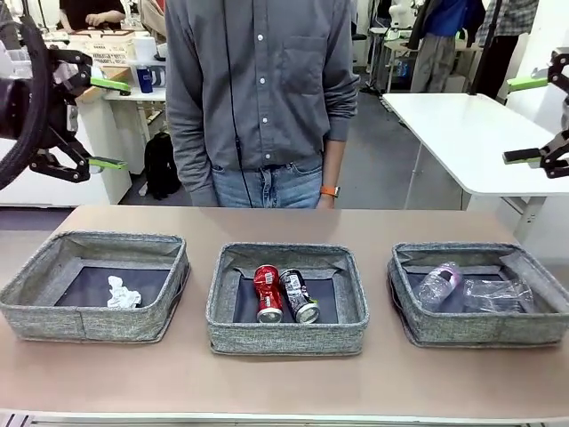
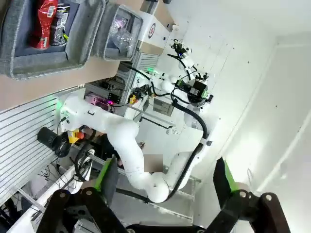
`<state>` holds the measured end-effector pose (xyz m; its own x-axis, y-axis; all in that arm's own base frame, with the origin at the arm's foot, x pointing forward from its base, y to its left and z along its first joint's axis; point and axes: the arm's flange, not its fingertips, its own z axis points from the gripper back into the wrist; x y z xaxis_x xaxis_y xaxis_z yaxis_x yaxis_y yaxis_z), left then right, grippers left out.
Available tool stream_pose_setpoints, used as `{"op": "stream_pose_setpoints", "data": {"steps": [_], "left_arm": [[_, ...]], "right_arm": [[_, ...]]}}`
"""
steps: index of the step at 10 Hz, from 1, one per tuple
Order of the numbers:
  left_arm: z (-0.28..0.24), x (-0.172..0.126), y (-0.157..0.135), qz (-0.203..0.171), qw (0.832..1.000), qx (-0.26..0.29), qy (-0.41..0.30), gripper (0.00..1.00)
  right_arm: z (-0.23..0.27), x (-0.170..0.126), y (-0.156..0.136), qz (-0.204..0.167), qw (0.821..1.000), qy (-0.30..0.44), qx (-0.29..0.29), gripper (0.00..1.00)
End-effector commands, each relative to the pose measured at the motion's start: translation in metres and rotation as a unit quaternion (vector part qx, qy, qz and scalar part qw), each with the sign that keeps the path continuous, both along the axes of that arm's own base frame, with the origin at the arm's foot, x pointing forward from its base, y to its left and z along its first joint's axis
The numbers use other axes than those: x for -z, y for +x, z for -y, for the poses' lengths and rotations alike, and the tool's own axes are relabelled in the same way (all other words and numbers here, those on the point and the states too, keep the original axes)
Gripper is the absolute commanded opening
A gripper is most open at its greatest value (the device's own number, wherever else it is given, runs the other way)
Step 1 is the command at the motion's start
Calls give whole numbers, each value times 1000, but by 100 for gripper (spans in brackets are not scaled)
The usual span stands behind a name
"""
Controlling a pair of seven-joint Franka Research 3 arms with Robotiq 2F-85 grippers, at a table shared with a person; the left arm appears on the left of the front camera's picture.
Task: Sort the waste into the appropriate baskets.
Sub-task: Place the picked waste into the Fabric basket indicated by the person.
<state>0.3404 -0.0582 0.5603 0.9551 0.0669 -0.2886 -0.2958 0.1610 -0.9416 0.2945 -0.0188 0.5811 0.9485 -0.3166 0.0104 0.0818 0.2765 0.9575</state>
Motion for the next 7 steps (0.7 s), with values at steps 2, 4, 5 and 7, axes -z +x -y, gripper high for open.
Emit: {"op": "stream_pose_setpoints", "data": {"steps": [2, 4, 5, 7], "left_arm": [[0, -10, -1, 13, 1000, 14, -1, 100], [0, -10, -1, 13, 1000, 14, -1, 100], [0, -10, -1, 13, 1000, 14, -1, 100], [0, -10, -1, 13, 1000, 14, -1, 100]], "right_arm": [[-1, -1, 3, 7, 1000, 7, 6, 100], [-1, -1, 3, 7, 1000, 7, 6, 100], [-1, -1, 3, 7, 1000, 7, 6, 100], [-1, -1, 3, 7, 1000, 7, 6, 100]]}}
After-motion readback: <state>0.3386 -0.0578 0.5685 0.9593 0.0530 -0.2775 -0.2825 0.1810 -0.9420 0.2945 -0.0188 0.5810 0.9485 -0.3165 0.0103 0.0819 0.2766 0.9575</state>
